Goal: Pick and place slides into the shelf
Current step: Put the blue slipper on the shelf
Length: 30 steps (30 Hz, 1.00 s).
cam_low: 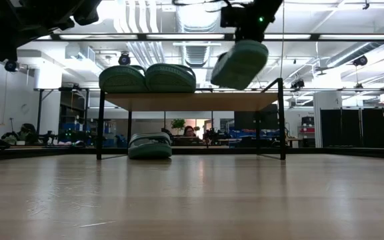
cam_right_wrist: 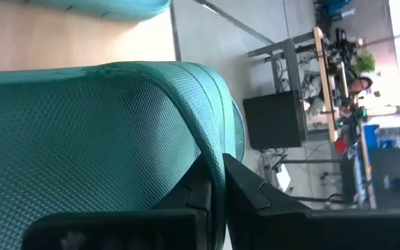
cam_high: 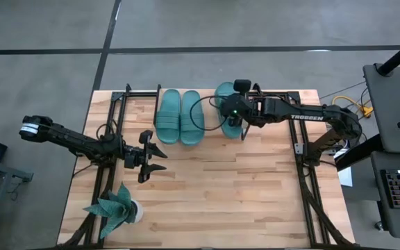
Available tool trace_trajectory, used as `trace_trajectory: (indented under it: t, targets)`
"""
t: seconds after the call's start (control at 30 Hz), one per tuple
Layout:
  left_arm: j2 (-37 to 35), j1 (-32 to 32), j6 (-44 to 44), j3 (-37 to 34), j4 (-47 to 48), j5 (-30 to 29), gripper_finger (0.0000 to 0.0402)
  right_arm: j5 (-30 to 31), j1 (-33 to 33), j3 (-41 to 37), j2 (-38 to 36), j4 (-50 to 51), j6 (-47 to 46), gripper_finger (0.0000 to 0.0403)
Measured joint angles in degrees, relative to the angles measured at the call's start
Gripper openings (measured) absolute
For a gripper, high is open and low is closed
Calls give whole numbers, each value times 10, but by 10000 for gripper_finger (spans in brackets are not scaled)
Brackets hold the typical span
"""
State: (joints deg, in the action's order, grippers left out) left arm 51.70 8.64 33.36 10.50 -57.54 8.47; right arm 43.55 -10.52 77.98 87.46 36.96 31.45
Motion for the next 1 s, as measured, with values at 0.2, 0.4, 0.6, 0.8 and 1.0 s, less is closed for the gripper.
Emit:
trace_trajectory:
  t: [0.2,0.4,0.6,0.8,1.0]
  targets:
    - [0,0,0,0,0,0,177,43,1,16,7,-7,-73,12]
    - [0,0,0,0,-1,0,177,62,1,16,39,-29,-71,12]
    - [0,0,0,0,-3,0,177,130,-1,16,92,-92,0,12]
    - [0,0,0,0,-3,0,177,131,-13,59,140,-93,21,12]
    - [0,0,0,0,0,0,177,128,-23,105,166,-94,46,12]
